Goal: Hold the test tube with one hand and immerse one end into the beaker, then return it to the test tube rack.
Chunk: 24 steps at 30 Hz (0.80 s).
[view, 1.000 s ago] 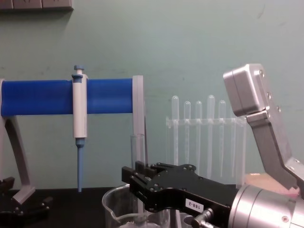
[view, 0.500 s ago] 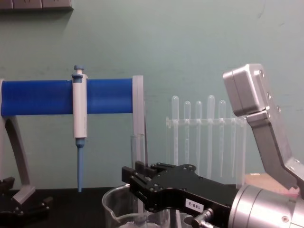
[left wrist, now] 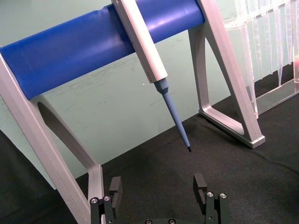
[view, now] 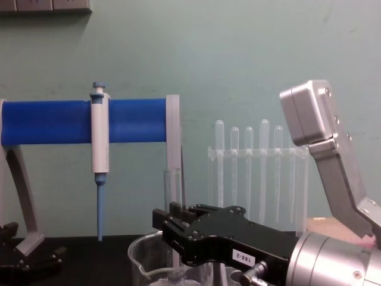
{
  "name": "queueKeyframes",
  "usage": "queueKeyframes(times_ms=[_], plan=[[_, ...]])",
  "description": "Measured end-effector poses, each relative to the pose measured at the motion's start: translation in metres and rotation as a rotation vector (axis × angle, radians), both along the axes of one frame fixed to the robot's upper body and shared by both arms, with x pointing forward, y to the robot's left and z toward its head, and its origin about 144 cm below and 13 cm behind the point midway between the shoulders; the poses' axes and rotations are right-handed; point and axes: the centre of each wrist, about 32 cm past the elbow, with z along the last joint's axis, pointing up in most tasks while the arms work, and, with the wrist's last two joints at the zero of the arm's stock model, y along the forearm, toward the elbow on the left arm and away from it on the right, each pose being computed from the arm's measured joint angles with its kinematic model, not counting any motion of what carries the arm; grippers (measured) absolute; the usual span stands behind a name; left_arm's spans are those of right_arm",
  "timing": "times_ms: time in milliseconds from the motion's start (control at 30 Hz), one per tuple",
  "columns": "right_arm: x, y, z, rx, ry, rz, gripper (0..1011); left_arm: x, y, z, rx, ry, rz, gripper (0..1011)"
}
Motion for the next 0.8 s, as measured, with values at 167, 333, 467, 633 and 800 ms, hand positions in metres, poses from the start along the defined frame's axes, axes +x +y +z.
queueKeyframes(times_ms=[167,333,467,633,800], plan=[[0.0000,0.0000,0.0000,0.000,0.000,0.000,227,0.0000,0.0000,0.0000,0.000,0.000,0.000,1000],[0.0000,0.0000,0.0000,0.000,0.000,0.000,226,0.0000,0.0000,0.0000,0.000,0.000,0.000,1000],[0.0000,0.0000,0.0000,0.000,0.000,0.000,226,0.0000,0.0000,0.0000,0.000,0.000,0.000,1000],[0.0000,0.0000,0.0000,0.000,0.000,0.000,226,0.0000,0.0000,0.0000,0.000,0.000,0.000,1000],[0.0000,0.0000,0.0000,0.000,0.000,0.000,226,0.0000,0.0000,0.0000,0.000,0.000,0.000,1000]])
